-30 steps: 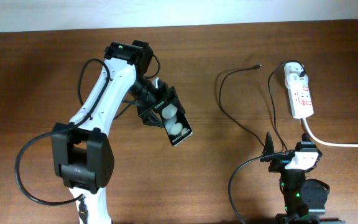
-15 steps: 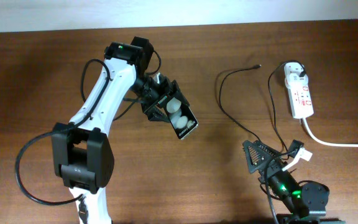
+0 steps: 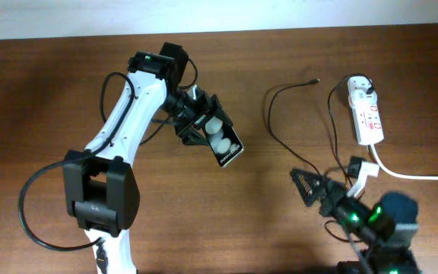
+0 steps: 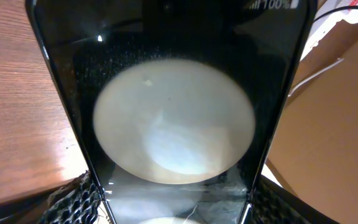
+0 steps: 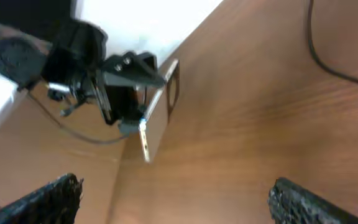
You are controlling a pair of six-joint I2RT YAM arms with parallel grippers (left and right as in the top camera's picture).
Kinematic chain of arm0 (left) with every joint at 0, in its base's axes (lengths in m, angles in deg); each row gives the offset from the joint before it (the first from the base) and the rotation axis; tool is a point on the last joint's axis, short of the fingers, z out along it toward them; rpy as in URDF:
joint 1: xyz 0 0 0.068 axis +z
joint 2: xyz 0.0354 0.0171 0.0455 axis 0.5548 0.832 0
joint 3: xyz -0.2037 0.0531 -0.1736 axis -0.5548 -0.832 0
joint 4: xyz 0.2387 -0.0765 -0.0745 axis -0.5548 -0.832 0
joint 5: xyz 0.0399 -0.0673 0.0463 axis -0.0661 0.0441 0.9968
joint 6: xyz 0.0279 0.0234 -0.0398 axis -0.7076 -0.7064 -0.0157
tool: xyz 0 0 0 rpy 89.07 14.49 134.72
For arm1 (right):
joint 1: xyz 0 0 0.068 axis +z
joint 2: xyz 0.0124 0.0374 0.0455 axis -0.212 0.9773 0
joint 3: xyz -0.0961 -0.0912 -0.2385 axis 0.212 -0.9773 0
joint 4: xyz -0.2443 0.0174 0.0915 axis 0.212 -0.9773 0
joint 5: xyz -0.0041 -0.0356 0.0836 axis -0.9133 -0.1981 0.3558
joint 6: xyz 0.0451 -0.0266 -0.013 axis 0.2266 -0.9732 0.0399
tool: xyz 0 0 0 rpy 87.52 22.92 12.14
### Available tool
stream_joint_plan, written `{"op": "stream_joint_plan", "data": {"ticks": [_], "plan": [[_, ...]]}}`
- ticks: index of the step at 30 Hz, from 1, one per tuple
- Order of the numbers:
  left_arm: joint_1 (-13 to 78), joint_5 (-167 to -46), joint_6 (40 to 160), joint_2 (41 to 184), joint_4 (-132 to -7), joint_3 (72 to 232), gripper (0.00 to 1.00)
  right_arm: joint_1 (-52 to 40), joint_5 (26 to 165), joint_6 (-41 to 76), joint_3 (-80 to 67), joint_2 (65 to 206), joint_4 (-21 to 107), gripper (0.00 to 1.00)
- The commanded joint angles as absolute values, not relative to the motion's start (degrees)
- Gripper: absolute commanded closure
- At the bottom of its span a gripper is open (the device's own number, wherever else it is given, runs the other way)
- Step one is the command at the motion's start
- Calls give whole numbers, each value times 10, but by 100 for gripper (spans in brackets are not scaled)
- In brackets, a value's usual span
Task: Plug charger to phone and switch on socket
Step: 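Grasp the white cable plug near the power strip with the right gripper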
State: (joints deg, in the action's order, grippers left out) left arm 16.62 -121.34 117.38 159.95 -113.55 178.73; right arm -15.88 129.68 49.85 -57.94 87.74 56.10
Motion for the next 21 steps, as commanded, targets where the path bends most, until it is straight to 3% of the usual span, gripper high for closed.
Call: {"op": "stream_joint_plan", "data": {"ticks": [1, 4, 11, 16, 21], "plan": [[165, -1234, 1180, 1584, -1135, 1785, 24, -155, 1306, 441, -461, 980, 465, 1], [165, -1234, 1180, 1584, -1135, 1785, 23, -130, 1321, 445, -399, 1026, 411, 1], [165, -1234, 1204, 1584, -1115, 1785, 25, -52, 1259, 535, -392, 1047, 469, 1], [165, -1234, 1248, 1584, -1081, 1785, 25, -2, 1213, 512, -392, 1099, 486, 1], [165, -1234, 1249, 1584, -1081, 1785, 25, 108, 1096, 483, -392, 1134, 486, 1]]}}
